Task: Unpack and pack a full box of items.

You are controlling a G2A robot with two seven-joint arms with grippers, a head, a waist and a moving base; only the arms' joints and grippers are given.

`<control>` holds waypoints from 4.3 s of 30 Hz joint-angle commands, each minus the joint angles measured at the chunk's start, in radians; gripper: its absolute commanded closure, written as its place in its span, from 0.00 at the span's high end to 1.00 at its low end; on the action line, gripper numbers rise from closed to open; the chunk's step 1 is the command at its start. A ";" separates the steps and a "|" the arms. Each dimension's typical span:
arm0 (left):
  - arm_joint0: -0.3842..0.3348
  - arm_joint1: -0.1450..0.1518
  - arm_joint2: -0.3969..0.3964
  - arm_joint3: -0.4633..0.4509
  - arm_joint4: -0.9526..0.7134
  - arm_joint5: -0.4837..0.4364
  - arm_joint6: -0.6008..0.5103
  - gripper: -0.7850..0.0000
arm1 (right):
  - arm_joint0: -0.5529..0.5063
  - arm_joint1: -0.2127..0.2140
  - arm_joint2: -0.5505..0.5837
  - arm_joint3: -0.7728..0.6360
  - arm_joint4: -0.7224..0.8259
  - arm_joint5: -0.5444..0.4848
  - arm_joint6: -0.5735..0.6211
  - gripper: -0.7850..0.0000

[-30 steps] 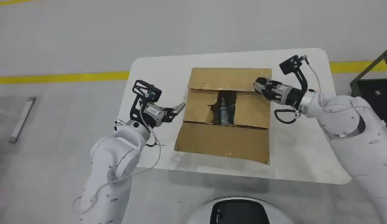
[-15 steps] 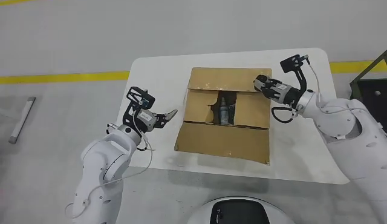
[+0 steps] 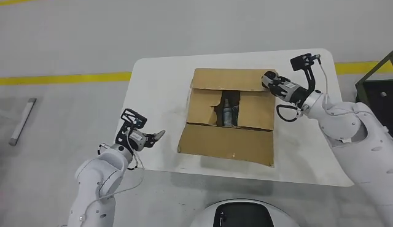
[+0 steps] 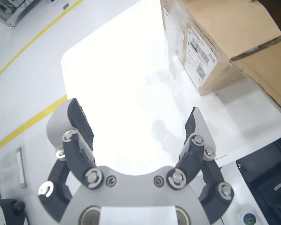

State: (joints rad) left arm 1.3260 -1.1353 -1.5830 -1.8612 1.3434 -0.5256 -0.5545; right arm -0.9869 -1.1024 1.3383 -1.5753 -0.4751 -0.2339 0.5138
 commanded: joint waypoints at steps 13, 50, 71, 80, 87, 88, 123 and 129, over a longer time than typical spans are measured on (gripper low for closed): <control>-0.022 0.002 0.134 -0.020 -0.053 -0.134 0.029 1.00 | 0.001 0.001 0.016 0.001 -0.001 0.015 -0.011 0.00; -0.347 -0.040 0.401 0.179 0.017 0.126 0.059 1.00 | -0.018 0.011 -0.037 -0.095 -0.365 -0.050 -0.113 0.00; -0.328 -0.036 0.357 0.166 0.006 0.152 0.042 1.00 | 0.040 -0.013 -0.150 0.005 -0.420 -0.067 -0.079 0.00; -0.302 -0.032 0.335 0.140 -0.001 0.156 0.032 1.00 | 0.051 -0.017 -0.159 0.024 -0.430 -0.078 -0.072 0.00; -0.302 -0.032 0.335 0.140 -0.001 0.156 0.032 1.00 | 0.054 -0.021 -0.164 0.033 -0.430 -0.078 -0.074 0.00; -0.302 -0.032 0.335 0.140 -0.001 0.156 0.032 1.00 | 0.053 -0.021 -0.165 0.033 -0.429 -0.076 -0.075 0.00; -0.401 -0.069 0.476 0.515 0.226 0.260 0.321 1.00 | 0.019 -0.025 -0.138 0.001 -0.425 -0.072 -0.046 0.00; -0.415 -0.072 0.468 0.518 0.219 0.266 0.349 1.00 | 0.027 -0.028 -0.141 0.011 -0.412 -0.077 -0.033 0.00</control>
State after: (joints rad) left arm 0.9125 -1.2072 -1.1150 -1.3429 1.5603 -0.2597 -0.2096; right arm -0.9611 -1.1298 1.1973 -1.5663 -0.8909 -0.3110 0.4773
